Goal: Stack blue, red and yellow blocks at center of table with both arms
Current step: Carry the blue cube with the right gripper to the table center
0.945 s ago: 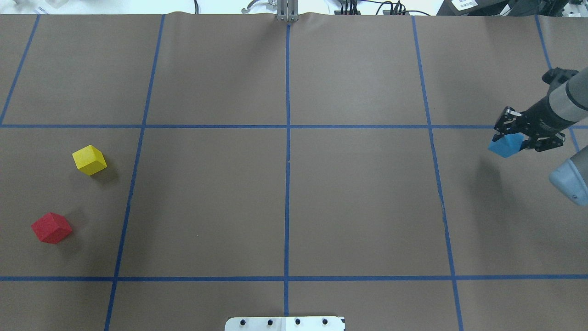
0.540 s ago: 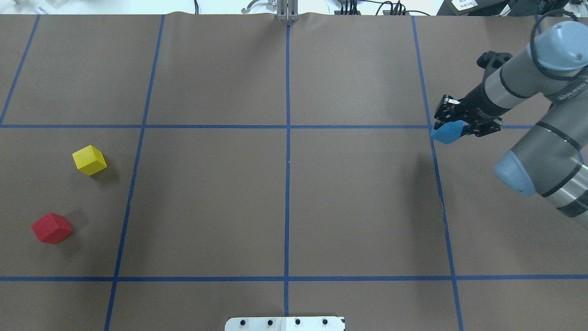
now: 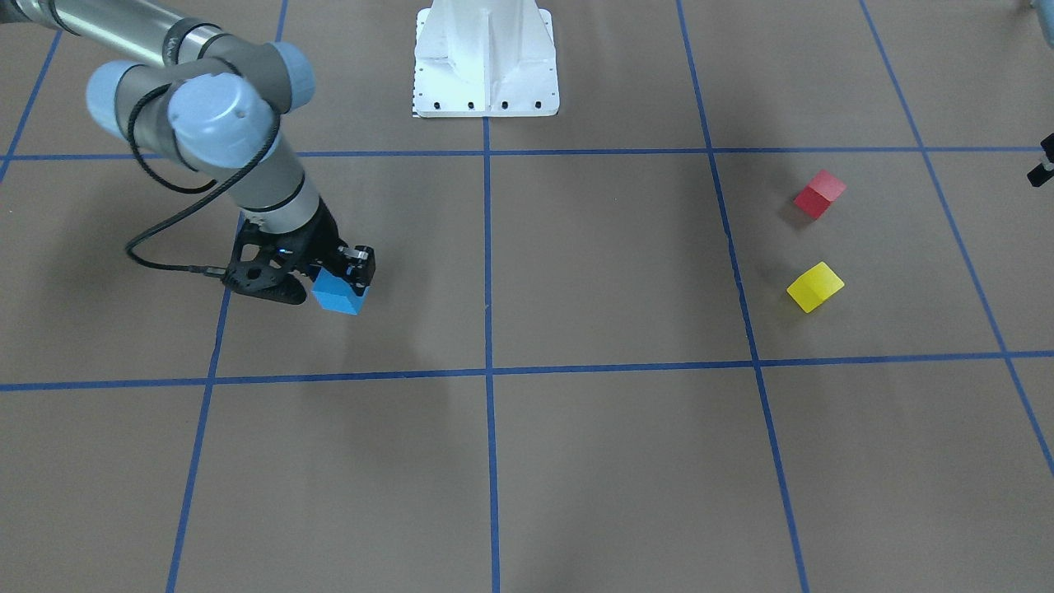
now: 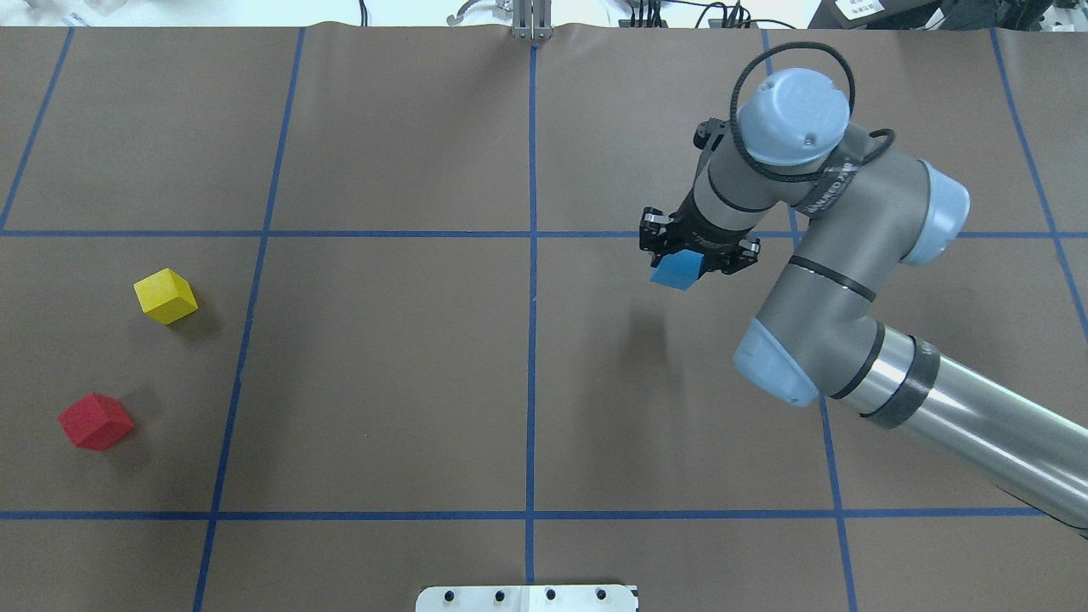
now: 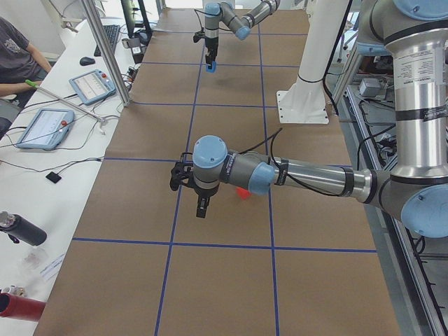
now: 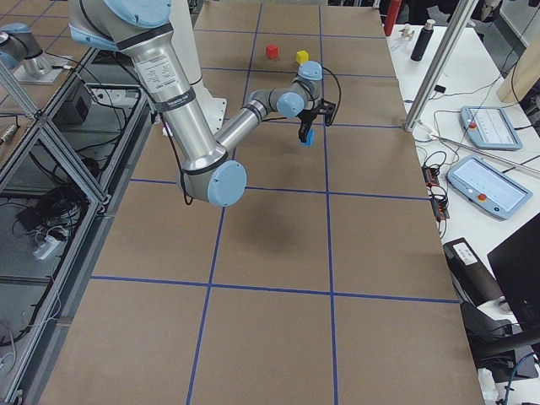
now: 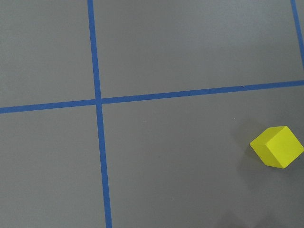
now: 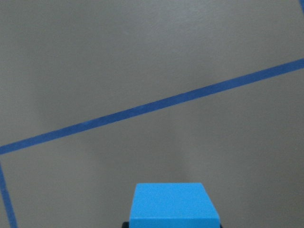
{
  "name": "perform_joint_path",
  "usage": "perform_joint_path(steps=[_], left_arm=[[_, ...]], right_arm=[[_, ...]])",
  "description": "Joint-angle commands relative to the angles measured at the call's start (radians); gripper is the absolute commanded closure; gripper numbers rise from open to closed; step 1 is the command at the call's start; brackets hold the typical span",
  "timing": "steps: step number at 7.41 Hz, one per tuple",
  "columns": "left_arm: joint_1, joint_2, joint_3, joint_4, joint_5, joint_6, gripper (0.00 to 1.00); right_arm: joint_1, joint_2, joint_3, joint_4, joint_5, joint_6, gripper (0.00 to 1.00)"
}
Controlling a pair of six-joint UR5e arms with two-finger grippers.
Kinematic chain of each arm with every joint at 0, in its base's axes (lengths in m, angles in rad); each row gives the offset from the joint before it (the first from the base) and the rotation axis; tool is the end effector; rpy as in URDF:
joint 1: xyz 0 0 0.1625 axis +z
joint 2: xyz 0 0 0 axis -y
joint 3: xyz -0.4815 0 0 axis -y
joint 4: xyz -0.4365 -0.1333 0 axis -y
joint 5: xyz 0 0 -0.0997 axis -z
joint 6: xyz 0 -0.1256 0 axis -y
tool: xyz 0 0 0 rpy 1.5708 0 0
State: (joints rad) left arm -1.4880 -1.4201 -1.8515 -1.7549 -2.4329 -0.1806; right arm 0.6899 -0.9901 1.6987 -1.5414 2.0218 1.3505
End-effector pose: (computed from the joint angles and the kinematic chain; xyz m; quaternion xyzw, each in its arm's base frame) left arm 0.0019 -0.4821 0.6289 0.0867 0.4278 0.0214 0.8995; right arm -0.5249 -0.5350 0.2976 -0.0328 -0.4074 0.1331 0.9029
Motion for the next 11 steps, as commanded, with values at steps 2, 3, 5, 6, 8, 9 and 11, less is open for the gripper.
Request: perform_joint_path(steps=[2, 3, 5, 6, 8, 9, 11], left_arm=[[0.000, 0.007, 0.008, 0.000, 0.000, 0.001, 0.00], [0.000, 0.007, 0.012, 0.000, 0.000, 0.003, 0.00], [0.000, 0.006, 0.014, 0.000, 0.000, 0.001, 0.00], [0.000, 0.006, 0.012, 0.000, -0.002, 0.000, 0.00], [0.002, 0.006, 0.014, 0.002, -0.002, 0.000, 0.00], [0.002, 0.006, 0.014, 0.000, -0.002, 0.000, 0.00], [0.002, 0.004, 0.012, 0.000, -0.002, -0.002, 0.00]], right_arm=[[-0.116, 0.178, -0.086, -0.045, -0.055, 0.012, 1.00], [-0.121, 0.229, -0.147, -0.043, -0.049, 0.000, 1.00], [-0.131, 0.266, -0.235, 0.012, -0.052, -0.046, 1.00], [-0.141, 0.268, -0.260, 0.047, -0.054, -0.040, 1.00], [-0.162, 0.266, -0.290, 0.061, -0.055, -0.039, 1.00], [-0.164, 0.268, -0.298, 0.060, -0.055, -0.040, 1.00], [-0.165, 0.269, -0.304, 0.058, -0.055, -0.053, 1.00]])
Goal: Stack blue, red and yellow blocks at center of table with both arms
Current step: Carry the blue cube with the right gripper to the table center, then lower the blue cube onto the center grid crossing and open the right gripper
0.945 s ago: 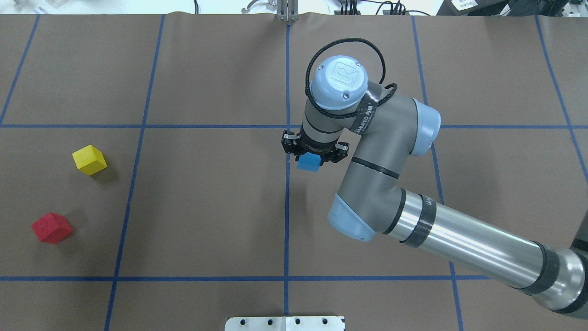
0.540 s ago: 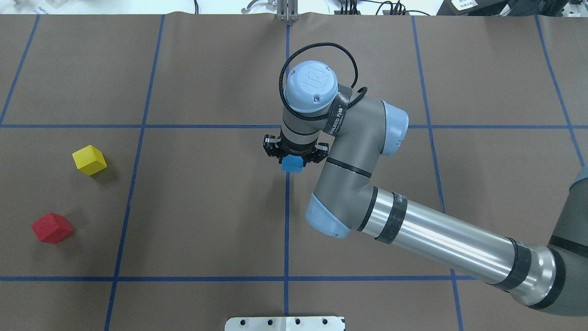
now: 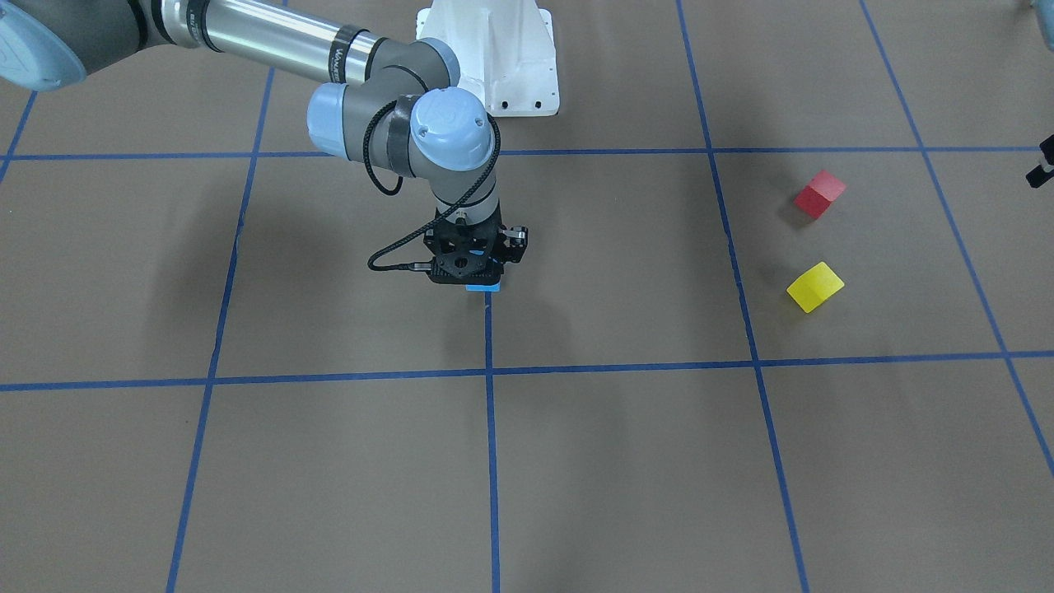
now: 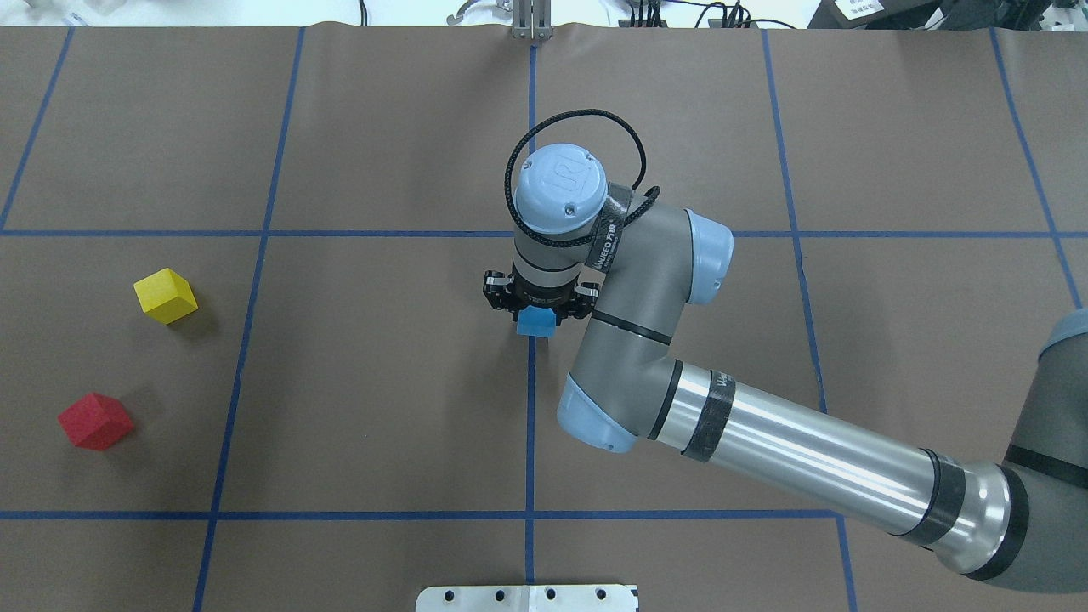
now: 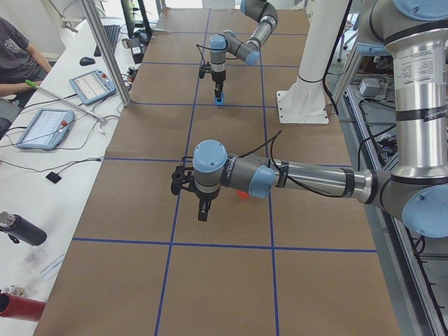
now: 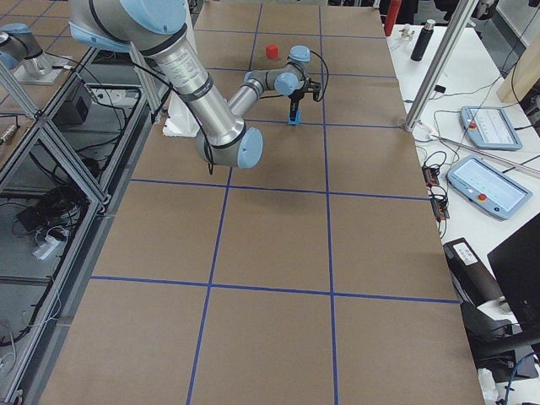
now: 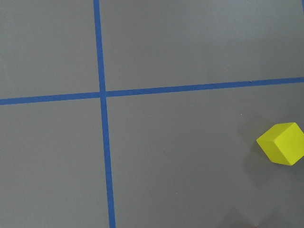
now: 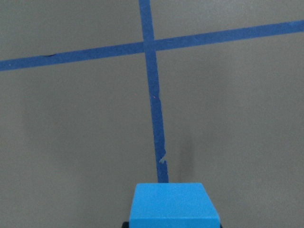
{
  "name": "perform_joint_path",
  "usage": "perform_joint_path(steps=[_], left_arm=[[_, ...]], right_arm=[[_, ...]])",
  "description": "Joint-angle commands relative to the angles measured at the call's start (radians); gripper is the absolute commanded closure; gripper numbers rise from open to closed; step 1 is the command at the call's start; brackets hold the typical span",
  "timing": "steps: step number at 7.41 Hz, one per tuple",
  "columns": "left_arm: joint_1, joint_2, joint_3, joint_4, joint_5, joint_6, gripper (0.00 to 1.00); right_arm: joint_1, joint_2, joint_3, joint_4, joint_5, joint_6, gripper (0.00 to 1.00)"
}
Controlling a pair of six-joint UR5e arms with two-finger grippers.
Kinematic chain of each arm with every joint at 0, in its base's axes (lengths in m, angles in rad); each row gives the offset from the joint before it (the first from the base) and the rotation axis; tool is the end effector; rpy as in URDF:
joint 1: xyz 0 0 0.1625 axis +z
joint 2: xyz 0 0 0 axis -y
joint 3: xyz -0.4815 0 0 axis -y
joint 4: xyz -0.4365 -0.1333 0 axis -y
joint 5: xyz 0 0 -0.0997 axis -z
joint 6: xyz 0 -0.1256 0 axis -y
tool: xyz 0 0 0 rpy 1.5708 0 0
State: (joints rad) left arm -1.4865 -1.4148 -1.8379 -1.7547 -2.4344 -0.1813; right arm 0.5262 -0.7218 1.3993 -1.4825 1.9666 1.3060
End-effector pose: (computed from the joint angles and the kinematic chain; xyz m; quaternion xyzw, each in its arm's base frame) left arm 0.0026 -0.4796 0.6388 0.0775 0.4280 0.0179 0.9003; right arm -0.6956 -0.5022 0.2215 -0.0272 -0.4083 0.0457 0.9113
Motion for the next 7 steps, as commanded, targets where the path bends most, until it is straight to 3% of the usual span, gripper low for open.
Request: perform_joint_path(steps=[1, 7], left_arm=[[0.000, -0.001, -0.001, 0.000, 0.000, -0.001, 0.00], [0.000, -0.001, -0.001, 0.000, 0.000, -0.001, 0.00]], right_arm=[[-0.008, 0.001, -0.009, 0.001, -0.005, -0.010, 1.00], [-0.023, 0.012, -0.017, 0.002, -0.018, -0.059, 1.00]])
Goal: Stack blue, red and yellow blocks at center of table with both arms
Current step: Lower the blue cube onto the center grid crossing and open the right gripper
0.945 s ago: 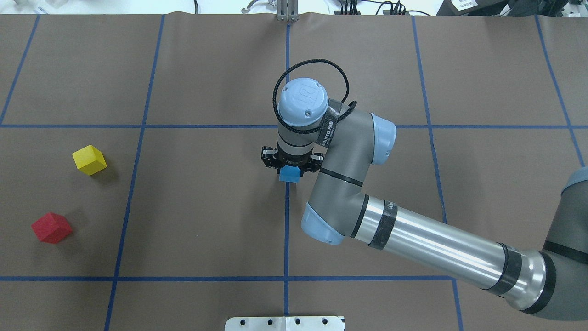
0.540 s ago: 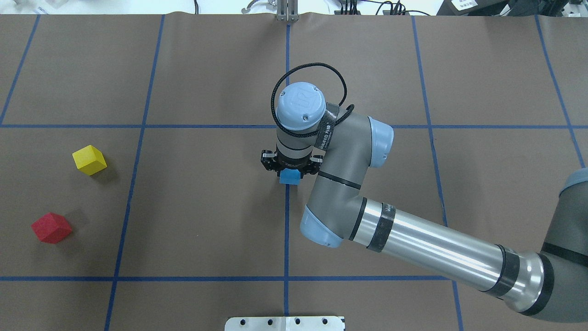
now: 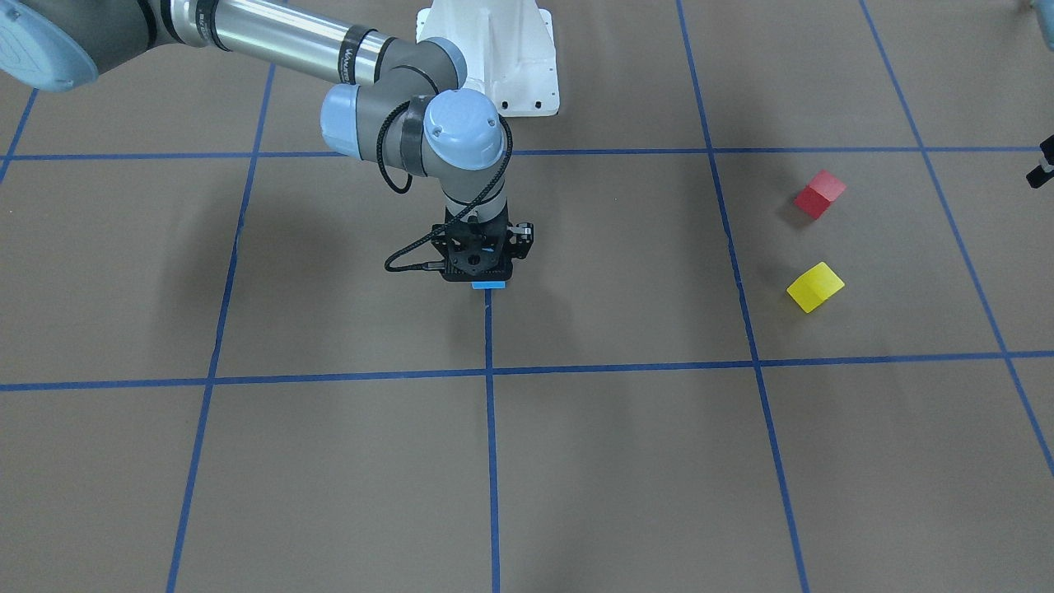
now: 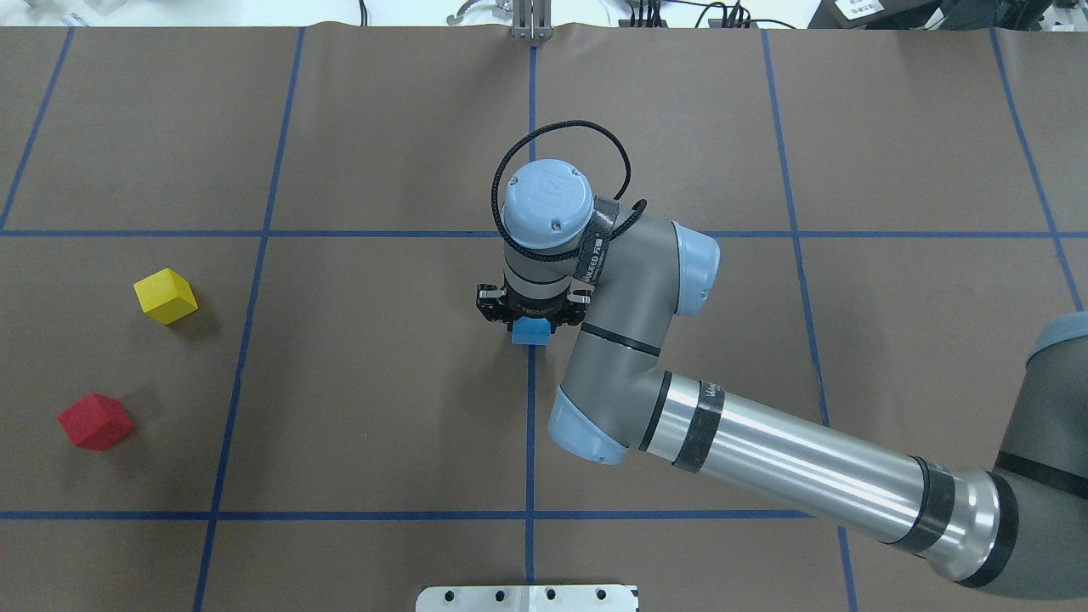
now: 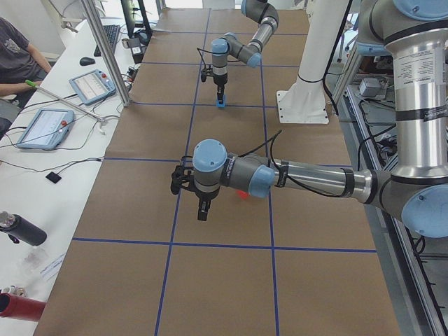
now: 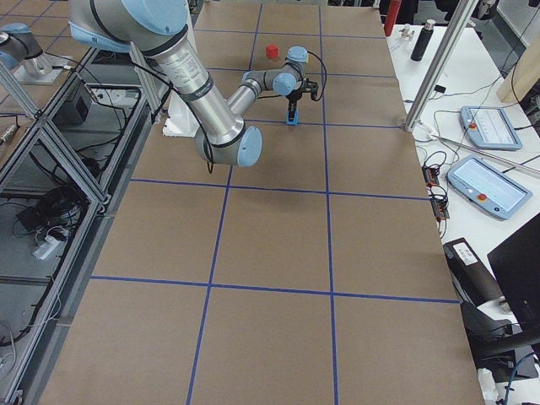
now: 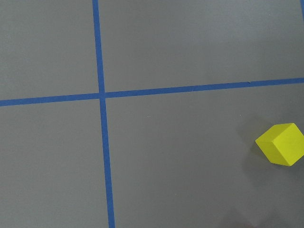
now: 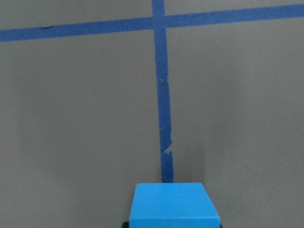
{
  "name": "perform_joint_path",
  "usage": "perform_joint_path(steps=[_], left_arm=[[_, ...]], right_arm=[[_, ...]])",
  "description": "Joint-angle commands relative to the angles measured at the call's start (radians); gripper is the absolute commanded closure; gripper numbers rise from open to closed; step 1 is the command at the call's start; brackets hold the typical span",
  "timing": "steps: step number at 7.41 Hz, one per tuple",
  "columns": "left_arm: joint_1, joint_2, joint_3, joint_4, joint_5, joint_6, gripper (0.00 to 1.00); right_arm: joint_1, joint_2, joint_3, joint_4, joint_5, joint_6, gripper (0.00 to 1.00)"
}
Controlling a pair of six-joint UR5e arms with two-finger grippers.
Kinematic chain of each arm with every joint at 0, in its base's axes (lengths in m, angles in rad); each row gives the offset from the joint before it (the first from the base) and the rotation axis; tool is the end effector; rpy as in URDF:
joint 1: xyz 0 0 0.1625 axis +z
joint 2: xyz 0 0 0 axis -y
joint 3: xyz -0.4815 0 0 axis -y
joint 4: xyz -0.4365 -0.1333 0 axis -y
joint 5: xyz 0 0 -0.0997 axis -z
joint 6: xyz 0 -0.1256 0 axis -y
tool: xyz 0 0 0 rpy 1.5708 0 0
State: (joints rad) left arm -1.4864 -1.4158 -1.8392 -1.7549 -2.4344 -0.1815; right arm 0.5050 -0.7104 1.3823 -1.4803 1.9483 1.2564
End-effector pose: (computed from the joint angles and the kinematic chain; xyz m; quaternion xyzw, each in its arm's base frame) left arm 0.0027 -0.4801 0.6376 0.0786 0.4281 0.0184 0.9001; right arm -0.7100 -0.4919 0.2204 -0.0142 -0.4046 0.0173 0.9142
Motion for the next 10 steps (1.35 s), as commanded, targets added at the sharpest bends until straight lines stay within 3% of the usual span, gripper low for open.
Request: perform_joint_path(steps=[1, 9, 10], left_arm=[[0.000, 0.000, -0.002, 0.000, 0.000, -0.001, 0.00], [0.000, 0.001, -0.006, 0.000, 0.000, -0.001, 0.00], [0.000, 0.002, -0.008, 0.000, 0.000, -0.001, 0.00]], right_arm=[[-0.003, 0.002, -0.012, 0.000, 0.000, -0.012, 1.00], [-0.003, 0.011, -0.028, -0.001, 0.000, 0.000, 1.00], [-0.003, 0.011, -0.028, -0.001, -0.002, -0.002, 0.87]])
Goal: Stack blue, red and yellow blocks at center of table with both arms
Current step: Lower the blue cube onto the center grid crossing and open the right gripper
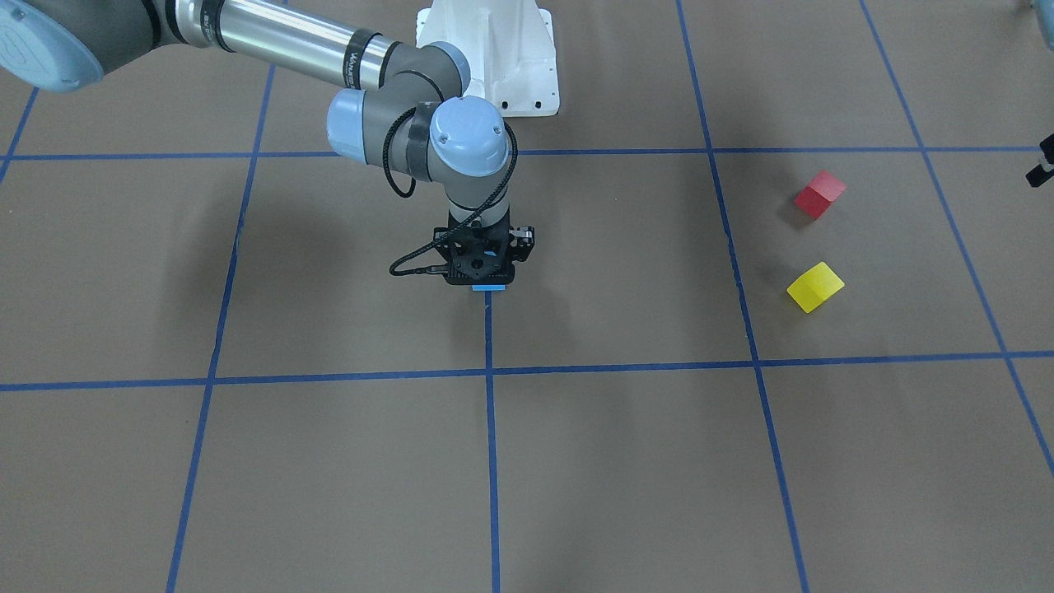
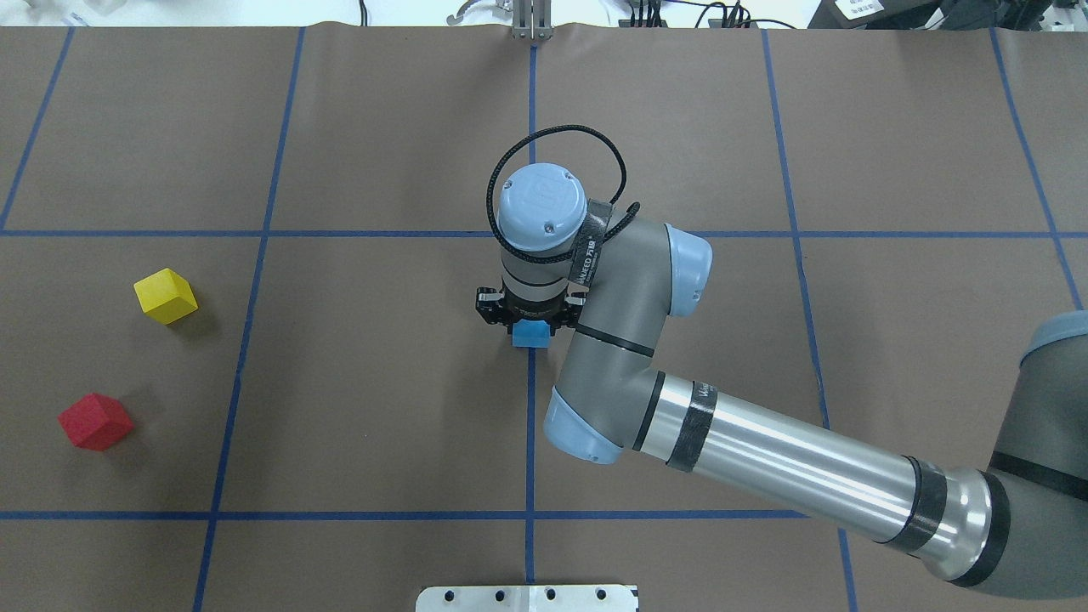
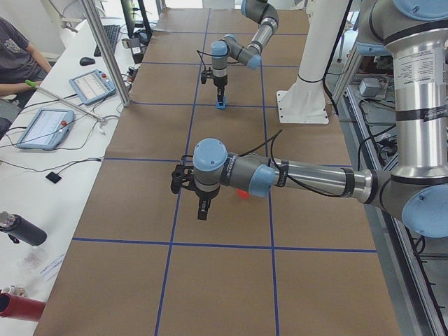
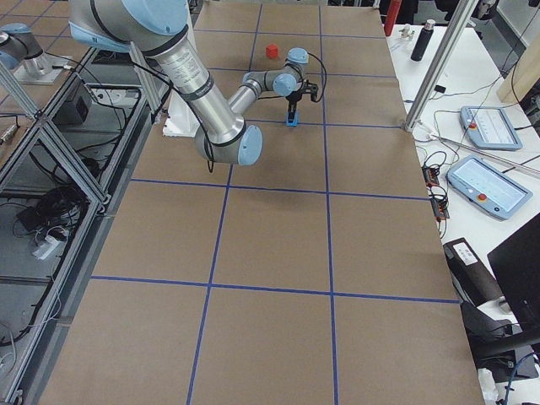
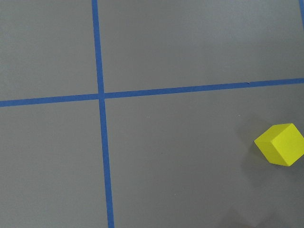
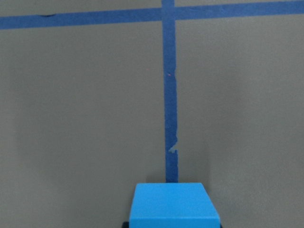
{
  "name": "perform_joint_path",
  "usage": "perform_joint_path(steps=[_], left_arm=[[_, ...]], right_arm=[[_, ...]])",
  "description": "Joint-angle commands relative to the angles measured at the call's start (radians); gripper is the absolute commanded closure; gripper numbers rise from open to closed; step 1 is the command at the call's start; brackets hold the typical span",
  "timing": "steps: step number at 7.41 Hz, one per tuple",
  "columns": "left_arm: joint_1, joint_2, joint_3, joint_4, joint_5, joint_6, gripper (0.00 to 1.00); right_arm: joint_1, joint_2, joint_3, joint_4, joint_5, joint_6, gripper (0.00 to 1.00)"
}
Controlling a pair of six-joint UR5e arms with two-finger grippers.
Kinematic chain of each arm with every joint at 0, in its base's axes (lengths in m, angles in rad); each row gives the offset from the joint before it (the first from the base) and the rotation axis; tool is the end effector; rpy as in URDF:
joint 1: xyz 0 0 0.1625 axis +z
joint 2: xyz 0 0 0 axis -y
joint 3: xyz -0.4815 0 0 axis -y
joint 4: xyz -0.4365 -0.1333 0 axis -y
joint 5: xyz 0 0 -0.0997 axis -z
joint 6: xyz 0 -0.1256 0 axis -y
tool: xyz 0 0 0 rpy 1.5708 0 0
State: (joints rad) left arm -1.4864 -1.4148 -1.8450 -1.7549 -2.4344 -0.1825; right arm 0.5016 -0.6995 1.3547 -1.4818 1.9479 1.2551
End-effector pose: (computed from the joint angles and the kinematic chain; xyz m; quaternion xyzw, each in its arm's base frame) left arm 0.0026 -0.4796 0.6349 0.0805 0.4283 0.0189 0.8999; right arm -0.7183 -0.4932 0.2249 -0.0183 -0.3971 0.0171 0.9174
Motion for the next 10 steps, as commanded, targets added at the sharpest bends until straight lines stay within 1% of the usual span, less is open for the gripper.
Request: perform_joint_path(steps=[1, 2, 3, 6, 8, 9, 10], left_arm=[[0.000, 0.000, -0.003, 0.000, 0.000, 0.000, 0.00], [0.000, 0.000, -0.003, 0.000, 0.000, 0.000, 0.00], [0.000, 0.000, -0.005, 0.000, 0.000, 0.000, 0.00], [0.000, 0.000, -0.003, 0.000, 0.002, -0.002, 0.00], [0.002, -0.001, -0.003, -0.002, 0.002, -0.046, 0.00], [0.015, -0.001, -0.003, -0.002, 0.002, -0.072, 0.00], [0.053, -0.009, -0.005, -0.003, 0.011, -0.168, 0.00]], right_arm=[[0.000, 0.000, -0.003, 0.000, -0.009, -0.006, 0.71], [0.000, 0.000, -0.009, 0.000, -0.009, -0.009, 0.54], [0.000, 0.008, -0.009, 0.000, -0.010, -0.009, 0.01], [0.003, 0.014, -0.006, 0.000, -0.009, -0.046, 0.00], [0.005, 0.014, 0.000, -0.002, -0.007, -0.046, 0.00], [0.020, 0.008, 0.018, -0.005, 0.006, -0.046, 0.00], [0.043, -0.012, 0.062, -0.015, 0.029, -0.045, 0.00]])
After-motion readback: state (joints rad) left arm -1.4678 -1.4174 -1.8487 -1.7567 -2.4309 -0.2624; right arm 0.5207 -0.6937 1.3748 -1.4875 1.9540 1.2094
